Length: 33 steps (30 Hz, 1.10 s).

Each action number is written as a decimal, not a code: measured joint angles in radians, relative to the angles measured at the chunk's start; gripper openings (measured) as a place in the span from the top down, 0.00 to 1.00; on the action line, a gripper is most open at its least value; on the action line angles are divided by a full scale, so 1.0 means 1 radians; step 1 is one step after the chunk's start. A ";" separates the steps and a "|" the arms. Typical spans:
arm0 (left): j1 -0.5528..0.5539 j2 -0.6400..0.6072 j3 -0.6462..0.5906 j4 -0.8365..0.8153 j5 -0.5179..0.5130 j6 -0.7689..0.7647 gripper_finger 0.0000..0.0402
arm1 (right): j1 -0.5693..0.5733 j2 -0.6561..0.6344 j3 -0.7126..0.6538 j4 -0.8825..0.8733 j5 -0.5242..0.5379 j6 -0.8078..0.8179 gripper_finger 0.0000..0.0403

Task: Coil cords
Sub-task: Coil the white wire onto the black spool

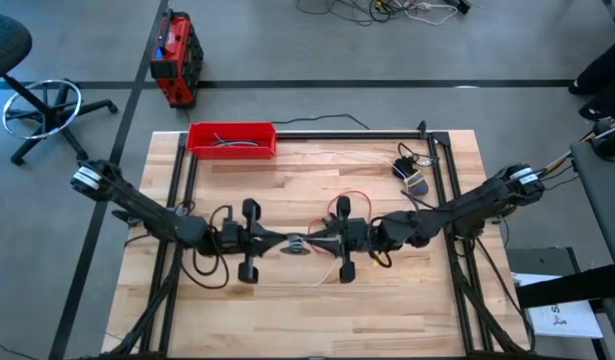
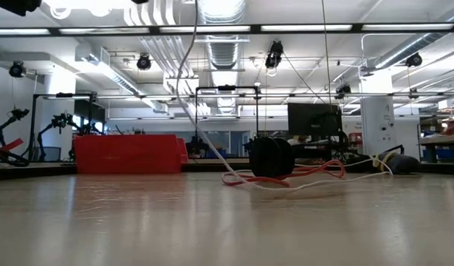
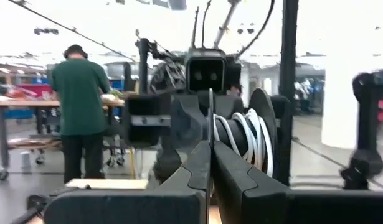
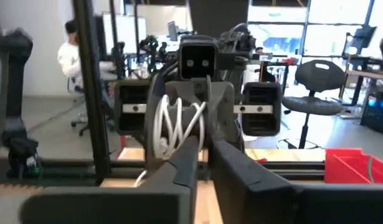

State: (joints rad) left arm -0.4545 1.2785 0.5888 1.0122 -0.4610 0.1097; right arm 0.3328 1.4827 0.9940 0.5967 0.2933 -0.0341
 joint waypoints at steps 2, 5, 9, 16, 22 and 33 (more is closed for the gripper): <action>0.000 -0.027 0.000 -0.006 -0.024 0.015 1.00 | -0.002 -0.011 0.014 -0.016 0.010 0.021 0.88; 0.000 -0.101 0.000 -0.044 -0.042 0.029 1.00 | -0.001 -0.031 0.067 -0.128 0.054 0.034 0.80; -0.004 -0.213 -0.001 -0.096 -0.104 0.055 1.00 | 0.000 -0.038 0.151 -0.307 0.106 0.028 0.72; -0.008 -0.350 -0.047 -0.154 -0.177 0.067 1.00 | -0.021 0.040 0.190 -0.303 0.108 0.116 0.69; -0.008 -0.406 -0.102 -0.165 -0.209 0.066 1.00 | -0.056 0.191 0.218 -0.236 0.111 0.234 0.71; -0.010 -0.460 -0.114 -0.184 -0.211 0.073 1.00 | -0.052 0.406 0.456 -0.284 0.242 0.018 0.76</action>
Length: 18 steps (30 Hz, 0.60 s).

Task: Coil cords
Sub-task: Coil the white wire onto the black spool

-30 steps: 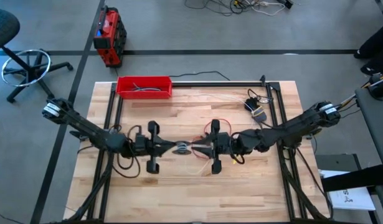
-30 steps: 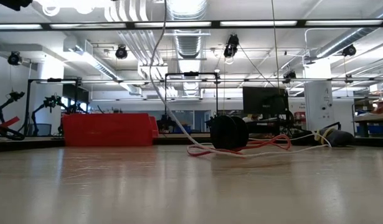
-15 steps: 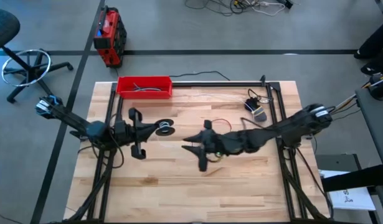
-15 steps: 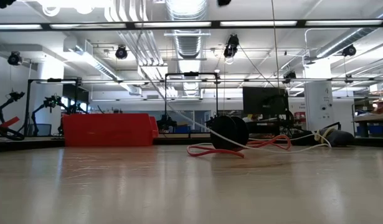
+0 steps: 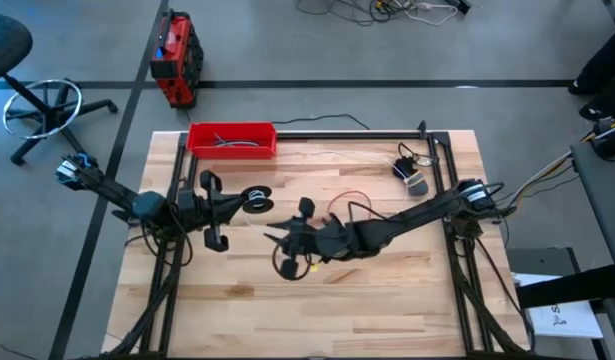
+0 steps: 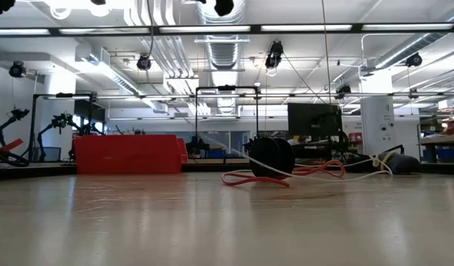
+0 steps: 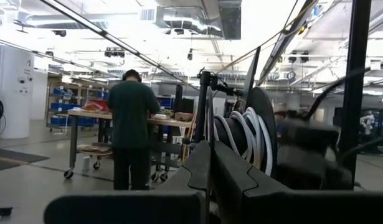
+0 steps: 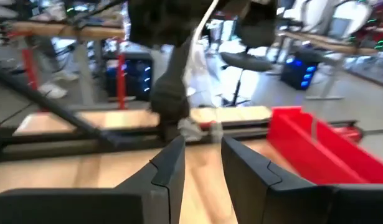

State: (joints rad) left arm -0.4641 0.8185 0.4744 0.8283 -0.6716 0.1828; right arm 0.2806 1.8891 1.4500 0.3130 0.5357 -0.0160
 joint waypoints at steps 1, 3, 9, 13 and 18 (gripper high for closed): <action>0.000 -0.001 0.000 -0.005 0.000 -0.003 1.00 | 0.001 0.004 0.020 -0.009 0.022 -0.015 0.76; 0.000 -0.002 0.000 -0.016 0.001 -0.007 1.00 | 0.005 0.007 0.048 -0.041 0.058 -0.040 0.77; -0.003 -0.002 0.000 -0.034 0.002 -0.047 1.00 | 0.014 0.007 0.062 -0.138 0.109 -0.036 0.76; -0.009 -0.002 0.000 -0.035 0.003 -0.064 1.00 | 0.014 0.006 0.062 -0.185 0.121 0.011 0.78; -0.011 -0.001 0.000 -0.034 0.005 -0.065 1.00 | 0.014 0.006 0.062 -0.196 0.122 0.012 0.89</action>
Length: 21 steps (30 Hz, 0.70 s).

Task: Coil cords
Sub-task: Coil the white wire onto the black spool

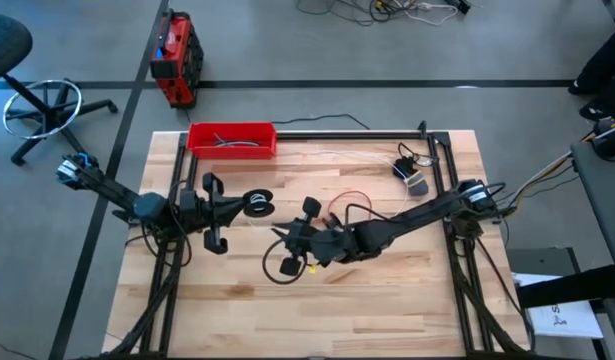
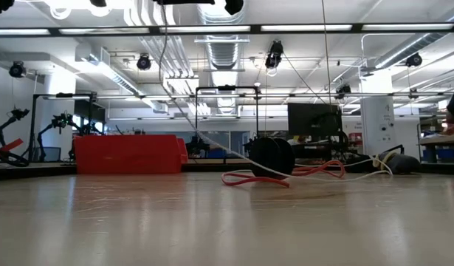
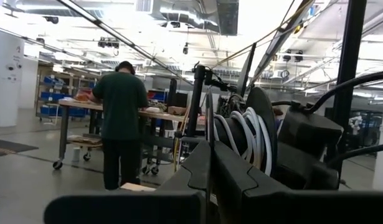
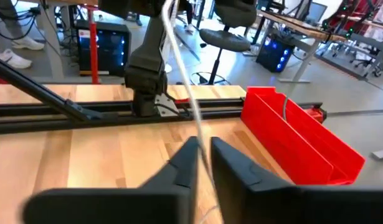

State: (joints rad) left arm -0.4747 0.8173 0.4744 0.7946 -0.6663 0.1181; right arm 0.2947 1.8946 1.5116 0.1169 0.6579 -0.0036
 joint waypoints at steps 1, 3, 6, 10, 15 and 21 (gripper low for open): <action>0.000 0.000 0.000 -0.001 0.001 0.000 1.00 | 0.000 0.000 0.000 0.000 0.000 -0.003 0.94; 0.000 0.001 0.000 -0.003 0.012 0.000 1.00 | 0.000 -0.001 0.000 -0.014 0.001 -0.011 0.98; -0.004 0.001 0.000 -0.012 0.083 0.020 1.00 | 0.003 -0.040 0.001 -0.125 0.071 -0.003 0.99; -0.008 0.001 0.000 -0.064 0.137 0.050 1.00 | 0.001 -0.137 0.043 -0.382 0.121 0.118 0.99; 0.003 0.004 -0.002 -0.148 0.092 0.080 1.00 | 0.001 -0.227 0.079 -0.525 0.047 0.253 1.00; 0.010 0.042 -0.002 -0.160 0.032 0.106 1.00 | -0.005 -0.262 0.091 -0.528 -0.143 0.389 1.00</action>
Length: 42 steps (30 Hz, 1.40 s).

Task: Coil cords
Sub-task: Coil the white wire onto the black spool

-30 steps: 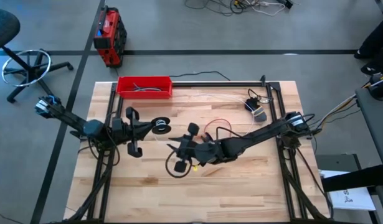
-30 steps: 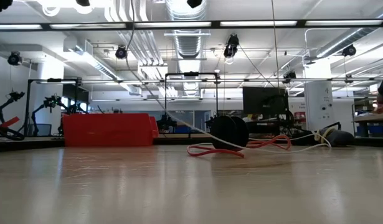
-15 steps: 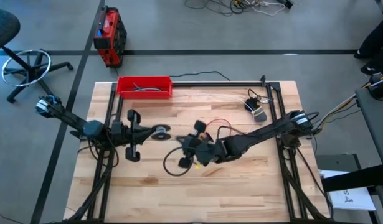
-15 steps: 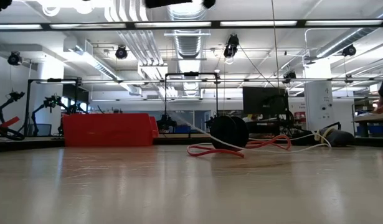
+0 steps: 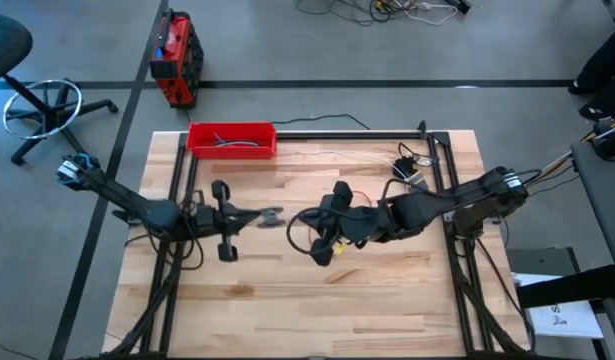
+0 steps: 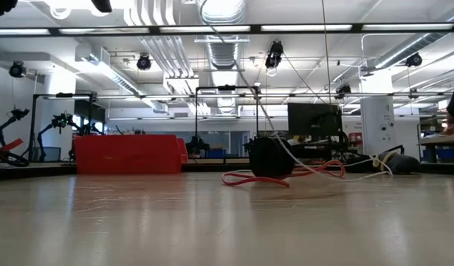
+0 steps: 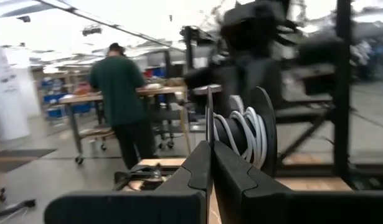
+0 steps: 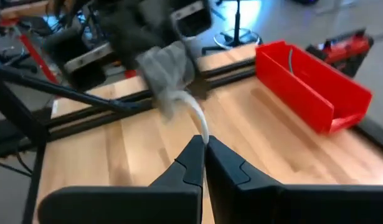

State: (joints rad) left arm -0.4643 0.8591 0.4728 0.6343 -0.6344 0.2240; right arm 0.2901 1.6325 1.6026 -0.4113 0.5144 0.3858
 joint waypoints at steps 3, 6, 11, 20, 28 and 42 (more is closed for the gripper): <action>0.002 0.038 0.000 -0.009 0.050 0.022 1.00 | -0.010 0.004 -0.001 -0.002 -0.001 0.076 1.00; 0.012 0.079 0.001 -0.009 0.019 0.029 1.00 | -0.018 0.004 -0.001 -0.002 -0.015 0.157 1.00; 0.044 0.157 0.030 -0.060 -0.091 0.027 1.00 | -0.024 0.005 -0.001 0.001 -0.054 0.250 1.00; 0.074 0.319 0.127 -0.072 -0.267 0.022 1.00 | -0.036 0.016 -0.001 0.024 -0.058 0.297 1.00; 0.083 0.475 0.256 -0.074 -0.444 0.007 1.00 | -0.063 0.092 -0.002 0.121 -0.077 0.277 1.00; 0.093 0.416 0.187 0.153 -0.355 -0.217 1.00 | 0.015 0.105 -0.002 0.085 0.030 0.091 0.70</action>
State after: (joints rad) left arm -0.3710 1.2750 0.6598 0.7872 -0.9897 0.0071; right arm 0.3047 1.7374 1.6005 -0.3260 0.5442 0.4770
